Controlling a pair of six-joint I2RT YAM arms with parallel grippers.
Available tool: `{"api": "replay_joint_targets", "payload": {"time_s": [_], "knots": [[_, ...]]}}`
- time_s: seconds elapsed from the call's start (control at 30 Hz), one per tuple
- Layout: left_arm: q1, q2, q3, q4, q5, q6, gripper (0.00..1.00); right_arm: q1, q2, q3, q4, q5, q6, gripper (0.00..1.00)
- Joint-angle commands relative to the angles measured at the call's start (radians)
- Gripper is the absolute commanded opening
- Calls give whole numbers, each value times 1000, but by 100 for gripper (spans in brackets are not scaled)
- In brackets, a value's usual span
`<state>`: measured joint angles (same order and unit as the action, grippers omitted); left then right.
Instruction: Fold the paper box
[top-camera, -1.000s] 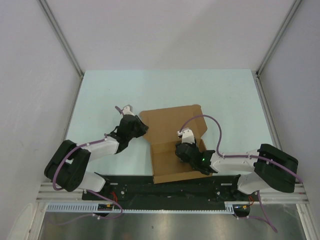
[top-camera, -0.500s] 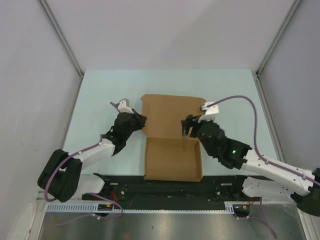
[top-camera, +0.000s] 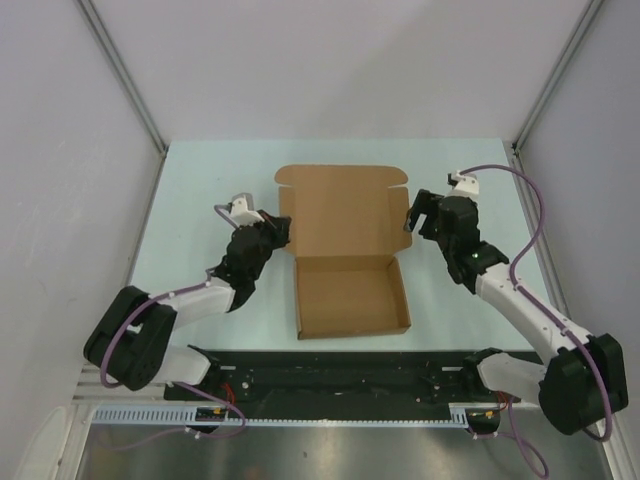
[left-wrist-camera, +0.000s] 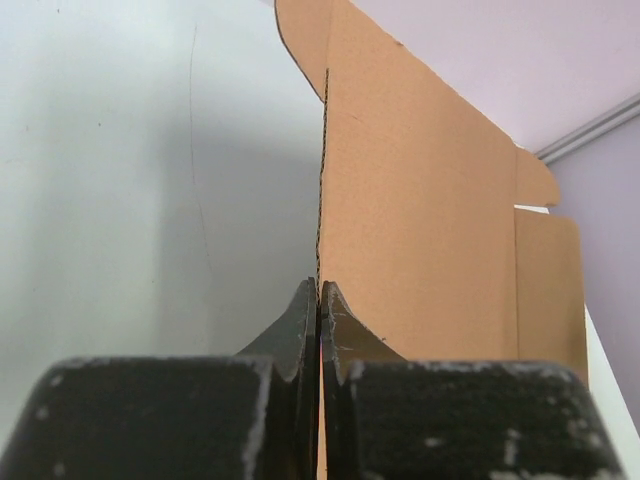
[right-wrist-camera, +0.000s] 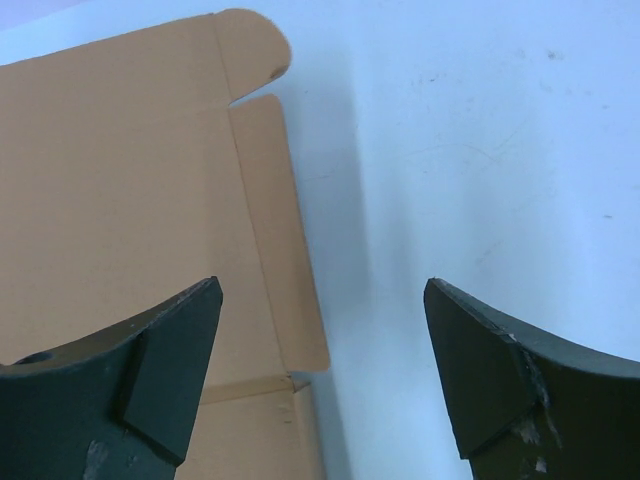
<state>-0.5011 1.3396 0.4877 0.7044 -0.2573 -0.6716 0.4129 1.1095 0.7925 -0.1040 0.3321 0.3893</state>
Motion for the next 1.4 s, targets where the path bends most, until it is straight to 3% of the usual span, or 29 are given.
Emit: {"api": "replay_joint_targets", "payload": {"time_s": [0.0,0.13,0.47,0.67,0.87,0.93,1.03,1.27,1.37], "knots": [[1,55,31,170,-17,49,0,-71,75,1,214,-198,33,90],[1,99,69,175,-2,89,0,-105,163,1,329,-269,45,89],[18,182,149,211,46,147,0,-111,346,50,427,-212,0,80],[24,204,158,210,50,152,1,-121,377,51,472,-205,19,59],[35,213,153,207,46,156,6,-120,401,50,520,-238,29,24],[39,210,160,192,36,156,15,-118,406,51,515,-242,28,21],[53,210,167,182,33,147,21,-115,406,50,509,-251,25,16],[85,239,169,208,102,95,19,-95,383,44,487,-274,22,2],[95,248,167,207,110,79,20,-88,368,27,489,-271,23,0]]}}
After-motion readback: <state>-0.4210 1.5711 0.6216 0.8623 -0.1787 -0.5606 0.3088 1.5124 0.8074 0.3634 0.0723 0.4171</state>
